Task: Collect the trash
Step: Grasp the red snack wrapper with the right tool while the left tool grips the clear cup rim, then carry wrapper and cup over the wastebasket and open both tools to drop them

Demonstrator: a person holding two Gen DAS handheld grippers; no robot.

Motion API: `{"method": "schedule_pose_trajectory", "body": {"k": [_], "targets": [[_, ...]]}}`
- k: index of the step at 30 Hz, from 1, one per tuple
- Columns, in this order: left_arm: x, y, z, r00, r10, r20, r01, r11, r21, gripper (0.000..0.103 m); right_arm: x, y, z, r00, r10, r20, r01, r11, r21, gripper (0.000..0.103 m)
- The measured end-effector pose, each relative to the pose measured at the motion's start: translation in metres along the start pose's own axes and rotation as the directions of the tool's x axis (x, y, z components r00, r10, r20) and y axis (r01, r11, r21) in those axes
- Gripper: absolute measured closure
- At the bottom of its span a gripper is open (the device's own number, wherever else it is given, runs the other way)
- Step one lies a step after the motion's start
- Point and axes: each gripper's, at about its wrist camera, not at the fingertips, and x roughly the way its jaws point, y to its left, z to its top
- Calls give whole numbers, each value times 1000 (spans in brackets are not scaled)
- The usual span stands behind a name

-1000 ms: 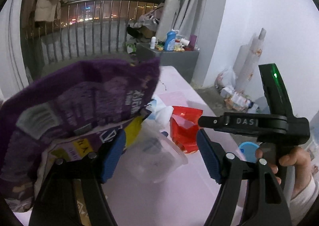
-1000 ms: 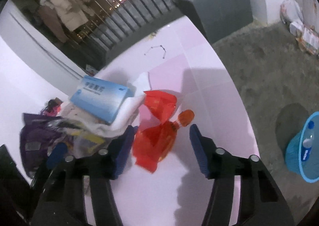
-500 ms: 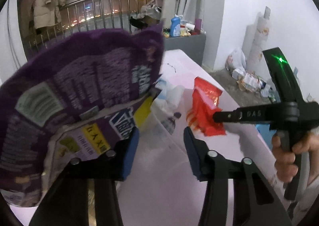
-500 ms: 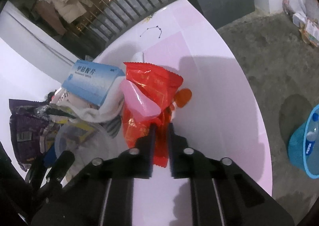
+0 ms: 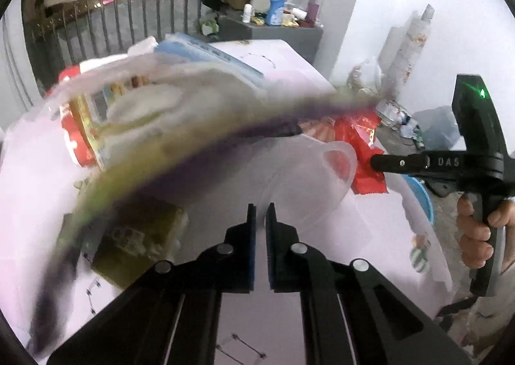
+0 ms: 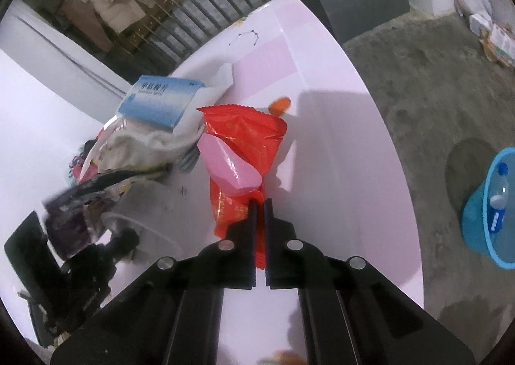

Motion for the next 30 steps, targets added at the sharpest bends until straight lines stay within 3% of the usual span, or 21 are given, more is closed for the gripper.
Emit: {"method": "schedule_pose_trajectory", "body": {"k": [7,10,14,25,30], "targets": [[-20,-16,-28,994,-89,-63,92,995,44,98,-16,-6,-29,999,15,-45,-13,999,35,101],[-24,-24,-43,993,-97,-66,100,993,55,98,-21,-10,-39,999,6,-47,-4,999,45,101],[-28,-30,-45,992,-118,-55,120,992,43,98,-22,-20,-53,995,79,-54,-73,991,109,101],[-57,-52,-58,995,-100,-13,100,987,127,98,-56,-23,-72,995,89,42,-94,989,118,102],[-77,-68,-59,995,-90,40,81,979,190,98,-74,-30,-78,991,91,96,-104,985,134,102]]}}
